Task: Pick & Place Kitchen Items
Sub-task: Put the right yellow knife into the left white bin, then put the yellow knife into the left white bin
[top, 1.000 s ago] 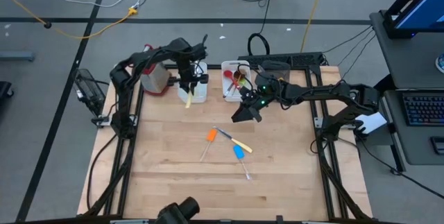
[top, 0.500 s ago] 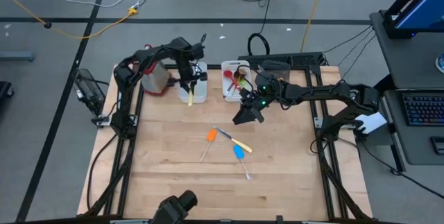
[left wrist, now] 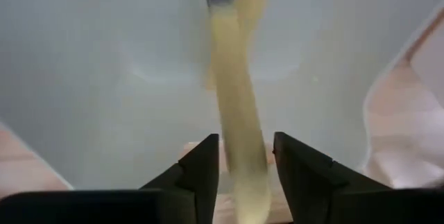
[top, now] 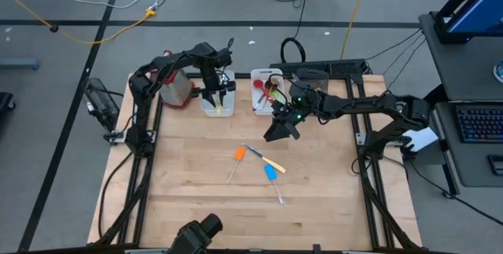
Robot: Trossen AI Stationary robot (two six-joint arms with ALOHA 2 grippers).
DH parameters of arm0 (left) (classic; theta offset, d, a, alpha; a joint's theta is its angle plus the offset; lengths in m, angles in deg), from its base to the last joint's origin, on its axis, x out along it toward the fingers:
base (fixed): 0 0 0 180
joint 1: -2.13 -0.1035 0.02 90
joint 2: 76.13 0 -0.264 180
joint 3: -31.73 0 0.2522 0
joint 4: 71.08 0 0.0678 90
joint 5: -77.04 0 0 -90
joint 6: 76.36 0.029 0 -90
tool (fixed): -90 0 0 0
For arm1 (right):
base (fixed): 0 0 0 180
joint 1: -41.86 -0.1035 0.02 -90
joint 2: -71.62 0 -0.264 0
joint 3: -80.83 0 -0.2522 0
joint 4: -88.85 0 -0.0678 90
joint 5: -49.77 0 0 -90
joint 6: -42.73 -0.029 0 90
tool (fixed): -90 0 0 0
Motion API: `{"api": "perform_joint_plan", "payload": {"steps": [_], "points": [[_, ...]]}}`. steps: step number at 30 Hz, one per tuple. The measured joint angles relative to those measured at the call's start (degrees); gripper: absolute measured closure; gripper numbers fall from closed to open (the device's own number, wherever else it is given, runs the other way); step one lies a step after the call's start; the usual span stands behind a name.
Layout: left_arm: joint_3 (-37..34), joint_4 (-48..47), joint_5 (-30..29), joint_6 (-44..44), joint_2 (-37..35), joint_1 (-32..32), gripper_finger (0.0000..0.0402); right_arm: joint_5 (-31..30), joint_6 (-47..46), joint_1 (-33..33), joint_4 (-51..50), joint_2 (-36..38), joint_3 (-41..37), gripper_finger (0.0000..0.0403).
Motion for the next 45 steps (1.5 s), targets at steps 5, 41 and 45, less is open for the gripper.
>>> {"api": "perform_joint_plan", "payload": {"steps": [5, 41, 45], "points": [[-0.04, -0.01, 1.27, 2.30, -2.42, -1.47, 0.0256, -0.02, 0.00, 0.00, 0.00, 0.00, 0.00, 0.0273], [-3.80, 17.25, -41.77, 18.17, -41.51, 38.54, 0.0261, -27.18, 15.11, -15.52, -3.92, 0.63, 0.00, 0.0273], [-13.65, 25.70, -41.77, 17.94, -46.46, 41.70, 0.0261, -31.86, 13.46, -17.16, -9.44, 0.63, 0.02, 0.0273]]}}
